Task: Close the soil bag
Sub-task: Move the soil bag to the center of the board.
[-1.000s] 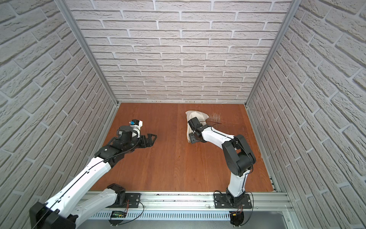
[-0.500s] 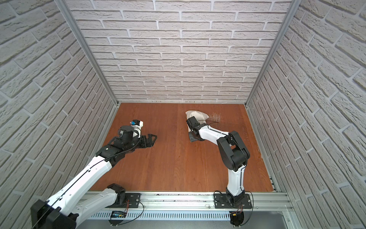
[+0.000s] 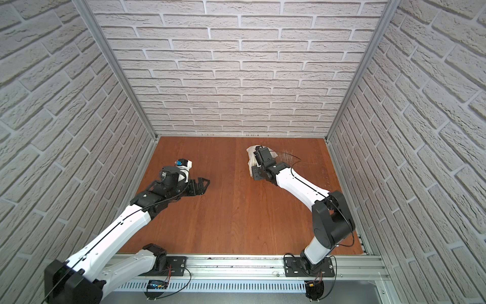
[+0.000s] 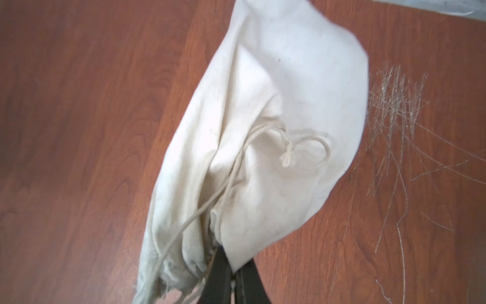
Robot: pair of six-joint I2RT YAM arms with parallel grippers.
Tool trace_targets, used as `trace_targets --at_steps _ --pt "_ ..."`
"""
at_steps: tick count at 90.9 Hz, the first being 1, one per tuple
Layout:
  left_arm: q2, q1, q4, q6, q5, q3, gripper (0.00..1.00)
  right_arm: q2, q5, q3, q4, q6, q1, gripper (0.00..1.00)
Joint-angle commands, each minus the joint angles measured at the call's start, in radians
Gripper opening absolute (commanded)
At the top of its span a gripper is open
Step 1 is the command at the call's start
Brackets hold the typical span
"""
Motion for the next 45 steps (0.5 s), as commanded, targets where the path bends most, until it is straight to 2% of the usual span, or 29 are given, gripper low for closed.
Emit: trace_targets --at_steps 1,22,45 --pt "0.029 -0.012 0.079 -0.003 0.043 -0.002 0.98 -0.061 -0.041 0.014 -0.019 0.022 -0.003 0.03" --pt "0.112 -0.079 0.119 0.011 0.059 0.065 0.98 -0.145 -0.139 0.035 -0.082 0.047 -0.002 0.03" --pt "0.237 -0.224 0.205 0.045 0.061 0.127 0.98 -0.211 -0.24 -0.017 -0.068 0.116 0.016 0.03"
